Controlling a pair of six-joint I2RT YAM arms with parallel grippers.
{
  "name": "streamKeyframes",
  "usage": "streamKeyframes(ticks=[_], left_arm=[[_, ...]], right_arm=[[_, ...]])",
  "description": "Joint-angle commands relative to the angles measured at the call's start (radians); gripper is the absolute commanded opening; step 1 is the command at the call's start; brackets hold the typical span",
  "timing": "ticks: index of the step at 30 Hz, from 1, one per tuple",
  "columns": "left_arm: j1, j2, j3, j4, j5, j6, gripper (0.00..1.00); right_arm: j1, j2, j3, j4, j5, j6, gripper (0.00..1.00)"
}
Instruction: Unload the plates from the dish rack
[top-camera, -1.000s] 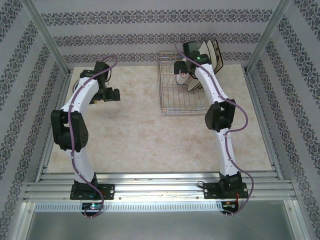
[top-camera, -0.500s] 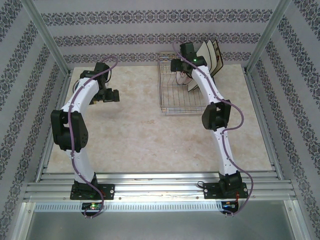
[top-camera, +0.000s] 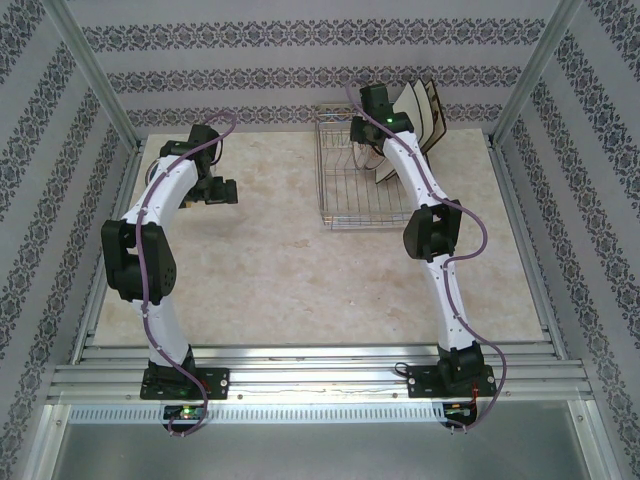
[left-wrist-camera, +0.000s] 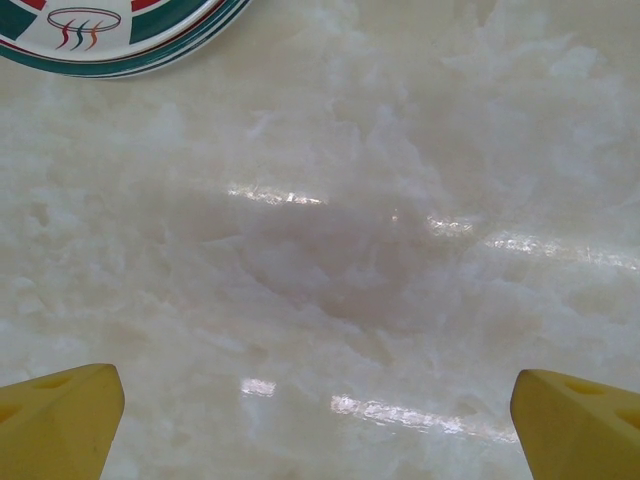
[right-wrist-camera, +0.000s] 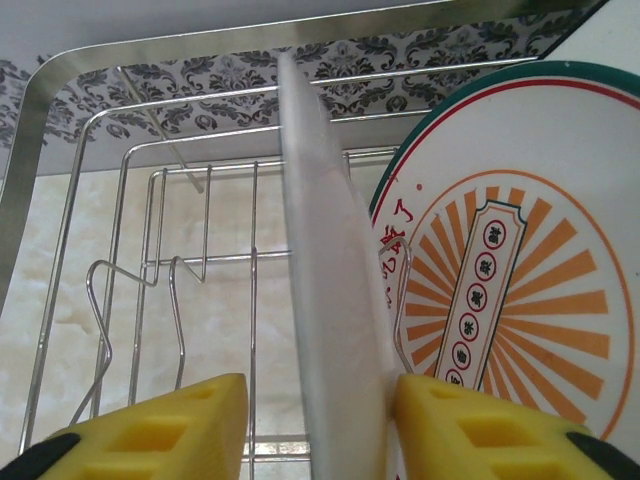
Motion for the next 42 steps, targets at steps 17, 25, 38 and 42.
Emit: streamKeyframes(ticks=[17, 25, 38, 42], left_arm=[[-0.006, -0.037, 0.008, -0.011, -0.033, 0.018, 1.0], [-0.006, -0.045, 0.008, -0.013, -0.041, 0.017, 1.0], [-0.007, -0.05, 0.001, -0.01, -0.039, 0.013, 1.0], [-0.005, -0.051, -0.002, -0.011, -0.044, 0.013, 1.0]], right_arm=[[0.019, -0.025, -0.015, -0.029, 0.041, -0.017, 0.06], [0.014, -0.071, -0.021, -0.046, 0.035, -0.033, 0.0], [0.007, -0.196, -0.06, -0.094, 0.08, -0.104, 0.0], [0.003, -0.225, -0.06, -0.12, 0.089, -0.119, 0.0]])
